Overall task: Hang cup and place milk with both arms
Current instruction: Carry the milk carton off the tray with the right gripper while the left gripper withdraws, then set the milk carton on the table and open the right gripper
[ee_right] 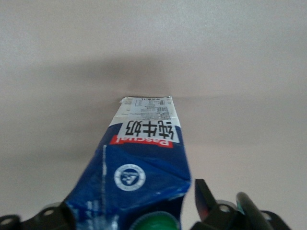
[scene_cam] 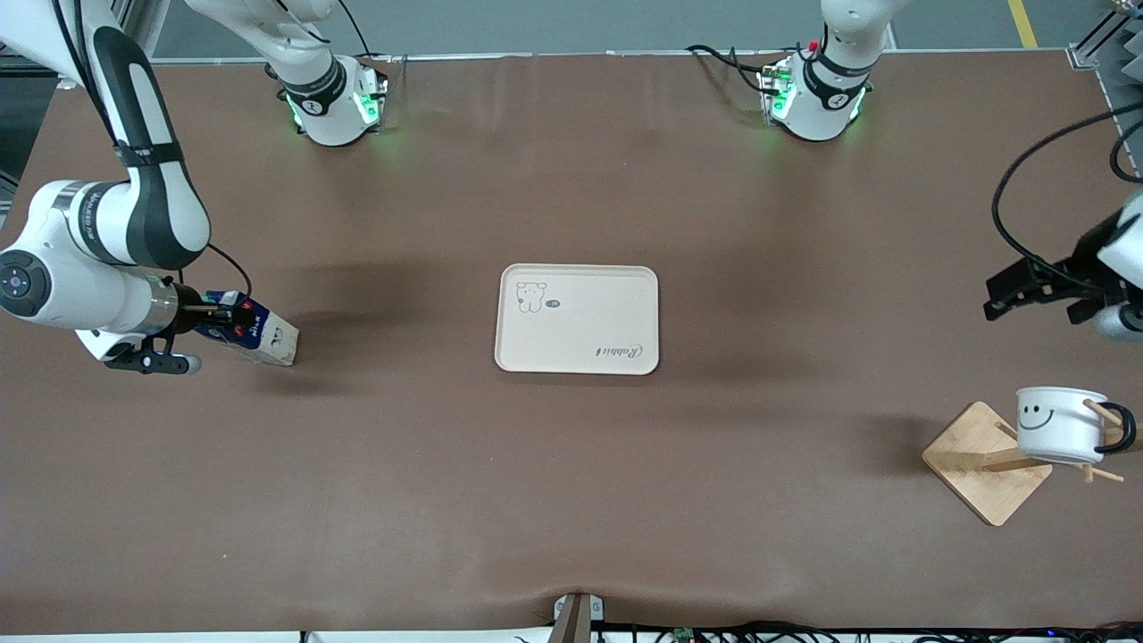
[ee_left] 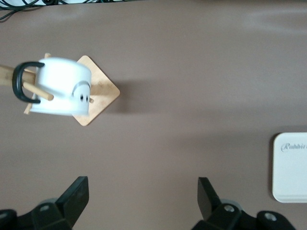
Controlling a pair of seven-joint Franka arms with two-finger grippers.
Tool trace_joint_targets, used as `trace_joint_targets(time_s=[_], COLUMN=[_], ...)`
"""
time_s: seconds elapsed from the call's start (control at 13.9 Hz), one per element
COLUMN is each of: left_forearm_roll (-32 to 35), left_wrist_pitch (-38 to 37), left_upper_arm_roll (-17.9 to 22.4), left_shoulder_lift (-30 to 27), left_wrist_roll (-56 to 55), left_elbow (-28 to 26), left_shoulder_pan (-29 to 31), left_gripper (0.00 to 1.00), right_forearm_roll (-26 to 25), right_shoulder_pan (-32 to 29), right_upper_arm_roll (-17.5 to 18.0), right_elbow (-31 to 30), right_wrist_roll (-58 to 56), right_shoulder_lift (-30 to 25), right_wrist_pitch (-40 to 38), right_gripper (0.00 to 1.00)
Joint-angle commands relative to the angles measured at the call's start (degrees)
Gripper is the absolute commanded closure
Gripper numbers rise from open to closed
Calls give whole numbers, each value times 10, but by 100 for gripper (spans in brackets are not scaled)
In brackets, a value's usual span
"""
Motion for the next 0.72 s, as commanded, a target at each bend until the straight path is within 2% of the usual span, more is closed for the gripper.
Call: trace_joint_targets(time_s=[0.0,0.14,0.22,0.29,0.65], left_forearm_roll=[-49,-55,-56,-57,-65], left_wrist_pitch=[-54,-93,-113,-123,-124], left_upper_arm_roll=[134,229,266,285,291], left_shoulder_lift=[-59,-73,-80,-89,-150], left_wrist_roll=[9,10,8,8,-17], left_elbow=[-9,-9,-10,-14,-68], left_shoulder_pan=[-120,-217,-255,-271,-287], left_gripper=[0,0,0,0,0], right_forearm_roll=[-10,-15,-29,-33,-31], right_shoulder_pan=[-14,-11,-8,-8,-5], right_upper_arm_roll=[11,11,11,11,14], right_elbow=[55,97,115,140,332], right_wrist_roll=[-1,-2,0,-1,-1], right_shoulder_lift=[19,39,39,40,77], right_wrist_pitch=[-55,-75,-77,-95,-288], right_gripper=[0,0,0,0,0])
